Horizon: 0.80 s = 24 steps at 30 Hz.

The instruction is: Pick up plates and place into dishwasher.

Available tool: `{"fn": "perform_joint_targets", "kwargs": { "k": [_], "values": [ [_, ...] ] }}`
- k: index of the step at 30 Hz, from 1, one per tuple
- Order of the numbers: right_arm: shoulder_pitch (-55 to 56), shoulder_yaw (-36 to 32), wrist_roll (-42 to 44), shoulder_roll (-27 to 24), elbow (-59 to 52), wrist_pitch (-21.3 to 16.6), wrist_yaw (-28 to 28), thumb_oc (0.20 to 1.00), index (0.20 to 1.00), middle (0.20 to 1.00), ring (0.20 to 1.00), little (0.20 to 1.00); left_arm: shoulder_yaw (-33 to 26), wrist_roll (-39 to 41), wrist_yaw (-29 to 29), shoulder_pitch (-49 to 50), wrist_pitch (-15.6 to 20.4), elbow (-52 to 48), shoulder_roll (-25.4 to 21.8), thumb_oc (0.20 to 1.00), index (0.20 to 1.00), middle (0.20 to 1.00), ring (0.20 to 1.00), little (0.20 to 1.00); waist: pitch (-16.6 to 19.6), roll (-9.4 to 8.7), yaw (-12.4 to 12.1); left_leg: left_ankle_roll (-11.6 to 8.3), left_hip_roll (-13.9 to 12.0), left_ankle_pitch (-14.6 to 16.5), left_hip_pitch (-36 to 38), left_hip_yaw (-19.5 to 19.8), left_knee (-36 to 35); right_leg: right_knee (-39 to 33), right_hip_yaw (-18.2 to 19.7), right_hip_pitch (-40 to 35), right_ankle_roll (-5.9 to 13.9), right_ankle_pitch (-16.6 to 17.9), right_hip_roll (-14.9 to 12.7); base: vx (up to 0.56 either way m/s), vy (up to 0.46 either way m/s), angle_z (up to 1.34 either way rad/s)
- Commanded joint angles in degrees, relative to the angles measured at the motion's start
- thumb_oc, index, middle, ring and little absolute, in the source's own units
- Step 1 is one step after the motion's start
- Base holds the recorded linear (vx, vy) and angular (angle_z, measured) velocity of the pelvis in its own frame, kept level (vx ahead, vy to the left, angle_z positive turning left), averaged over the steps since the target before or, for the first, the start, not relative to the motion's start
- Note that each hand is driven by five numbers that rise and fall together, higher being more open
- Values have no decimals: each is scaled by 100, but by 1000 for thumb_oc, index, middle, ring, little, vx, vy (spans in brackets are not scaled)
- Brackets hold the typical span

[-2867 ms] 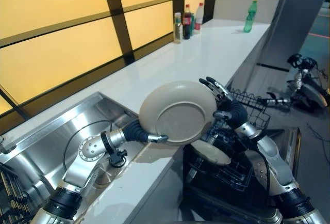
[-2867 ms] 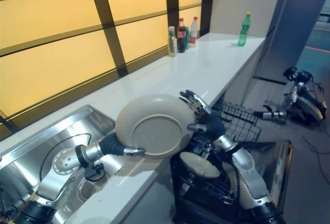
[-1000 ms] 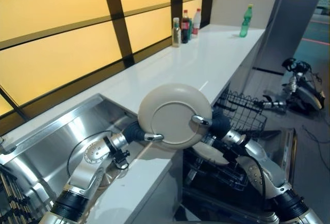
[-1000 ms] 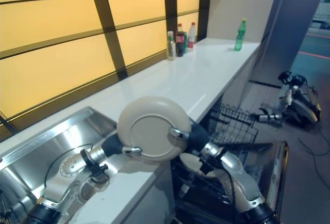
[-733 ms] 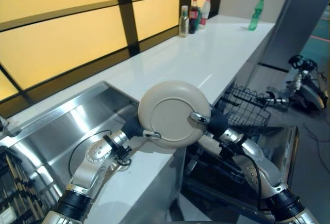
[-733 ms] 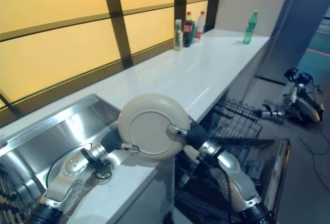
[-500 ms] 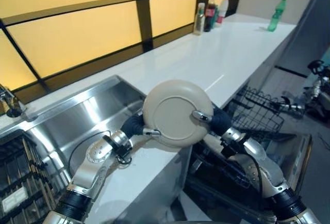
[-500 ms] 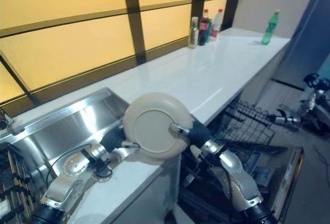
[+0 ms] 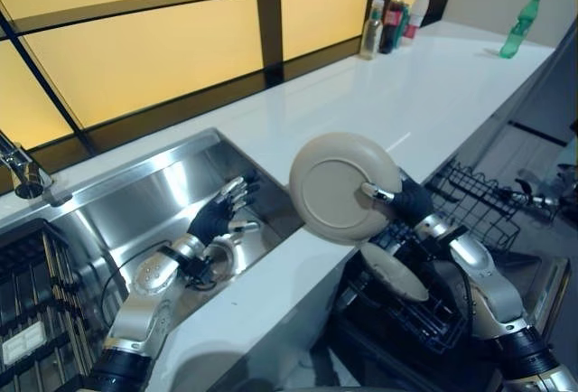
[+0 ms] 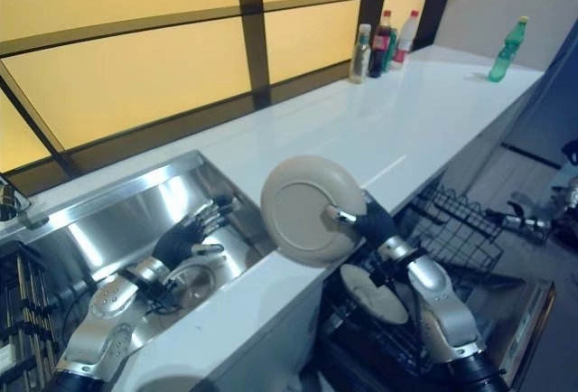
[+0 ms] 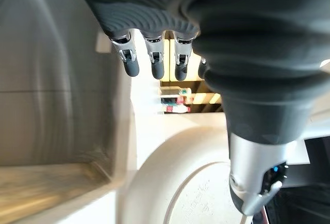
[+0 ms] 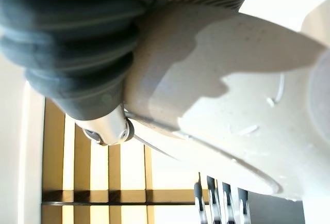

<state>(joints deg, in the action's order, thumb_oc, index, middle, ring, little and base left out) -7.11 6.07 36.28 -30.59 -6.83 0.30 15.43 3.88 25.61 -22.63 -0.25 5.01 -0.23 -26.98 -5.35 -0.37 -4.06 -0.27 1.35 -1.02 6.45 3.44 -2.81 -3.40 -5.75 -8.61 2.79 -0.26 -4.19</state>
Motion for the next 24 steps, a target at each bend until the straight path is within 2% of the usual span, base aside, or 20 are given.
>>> {"fn": "perform_joint_targets", "kwargs": {
  "k": [1, 8, 11, 15, 19, 24],
  "values": [
    [-309, -531, -170, -241, 13, -418, -283, 200, 200, 200, 200, 200, -190, 172, 82, -83, 85, 1, -193, 1000, 1000, 1000, 1000, 1000, 331, -210, -24, -51, -299, 886, -151, -252, 586, 39, 37, 488, 340, -6, -216, 28, -129, 2],
    [-848, -1185, -389, -832, 383, -734, -905, 200, 200, 200, 200, 200, -163, 262, 79, -58, 230, 292, -188, 1000, 1000, 1000, 1000, 1000, 404, -190, 85, -153, -403, 850, -120, -359, 495, -28, 20, 418, 265, -67, -153, 5, -52, -2],
    [-1047, -1424, -612, -1103, 592, -861, -1336, 200, 200, 200, 200, 200, -152, 304, 109, -95, 248, 386, -239, 1000, 1000, 1000, 1000, 1000, 434, -167, 148, -165, -403, 862, -126, -414, 496, -20, 79, 442, 262, -76, -140, 4, -7, -4],
    [-930, -1779, -984, -1412, 932, -933, -1715, 200, 200, 200, 200, 200, -207, 378, 109, -104, 222, 508, -347, 1000, 1000, 1000, 1000, 1000, 463, -133, 243, -160, -385, 883, -106, -480, 476, -28, 186, 462, 281, -68, -129, 21, -5, -8],
    [-602, -2021, -1209, -1585, 1256, -791, -1875, 200, 200, 200, 200, 200, -343, 488, 133, -43, 72, 548, -425, 1000, 1000, 1000, 1000, 1000, 456, -113, 305, -136, -353, 904, -91, -531, 475, -11, 255, 499, 303, -58, -132, 41, -37, -6],
    [-182, -2179, -832, -1339, 1524, -719, -1643, 200, 200, 200, 200, 200, -548, 439, 114, 101, -39, 596, -481, 1000, 1000, 1000, 1000, 1000, 389, -87, 321, -94, -327, 929, -57, -549, 455, -21, 310, 526, 330, -34, -143, 66, -92, -10]
  ]
}}
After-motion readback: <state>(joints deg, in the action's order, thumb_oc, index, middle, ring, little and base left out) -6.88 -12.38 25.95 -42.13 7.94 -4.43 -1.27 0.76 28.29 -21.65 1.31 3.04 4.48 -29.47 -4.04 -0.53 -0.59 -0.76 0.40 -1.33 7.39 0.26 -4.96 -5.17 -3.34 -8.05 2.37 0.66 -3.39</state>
